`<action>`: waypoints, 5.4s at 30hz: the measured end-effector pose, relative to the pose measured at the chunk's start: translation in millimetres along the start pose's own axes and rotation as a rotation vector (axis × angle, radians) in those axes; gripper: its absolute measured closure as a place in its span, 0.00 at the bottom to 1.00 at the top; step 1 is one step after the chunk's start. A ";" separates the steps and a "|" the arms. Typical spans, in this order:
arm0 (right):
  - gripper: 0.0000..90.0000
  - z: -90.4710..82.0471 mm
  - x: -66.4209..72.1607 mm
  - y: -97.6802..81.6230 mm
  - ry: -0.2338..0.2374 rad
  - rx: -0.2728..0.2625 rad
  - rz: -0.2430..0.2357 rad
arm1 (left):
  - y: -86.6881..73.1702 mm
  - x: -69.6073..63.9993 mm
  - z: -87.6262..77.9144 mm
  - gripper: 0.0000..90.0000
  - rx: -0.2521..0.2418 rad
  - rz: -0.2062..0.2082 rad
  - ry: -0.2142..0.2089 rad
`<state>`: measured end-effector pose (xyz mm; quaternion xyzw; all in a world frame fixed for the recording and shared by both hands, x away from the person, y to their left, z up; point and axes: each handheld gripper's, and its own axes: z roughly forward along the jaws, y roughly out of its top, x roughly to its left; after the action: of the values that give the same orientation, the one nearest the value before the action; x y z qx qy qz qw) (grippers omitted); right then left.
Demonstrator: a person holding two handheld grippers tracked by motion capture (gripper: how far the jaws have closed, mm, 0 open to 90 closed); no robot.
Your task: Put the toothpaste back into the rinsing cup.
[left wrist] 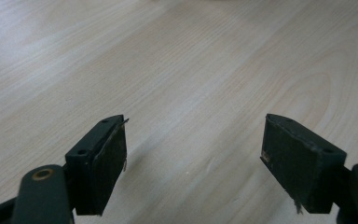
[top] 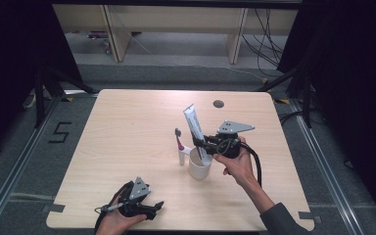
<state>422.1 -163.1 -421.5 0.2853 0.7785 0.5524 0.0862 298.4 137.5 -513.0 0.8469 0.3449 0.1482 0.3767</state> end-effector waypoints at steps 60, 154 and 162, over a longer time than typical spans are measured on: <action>0.70 4.3 -0.1 -32.2 -0.052 0.151 -0.033 | -1.7 -0.7 0.2 0.24 0.021 0.010 -0.007; 0.28 -108.6 -22.3 -70.9 -0.206 0.106 0.086 | -3.8 1.3 -4.7 0.24 0.009 -0.011 0.024; 0.27 -115.3 -17.4 -77.4 -0.217 0.120 0.103 | -5.2 1.4 -6.3 0.24 0.014 -0.002 0.011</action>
<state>357.6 -283.6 -451.8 0.3874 0.7806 0.4745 0.1242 293.7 144.3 -512.5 0.8483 0.3490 0.1499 0.3690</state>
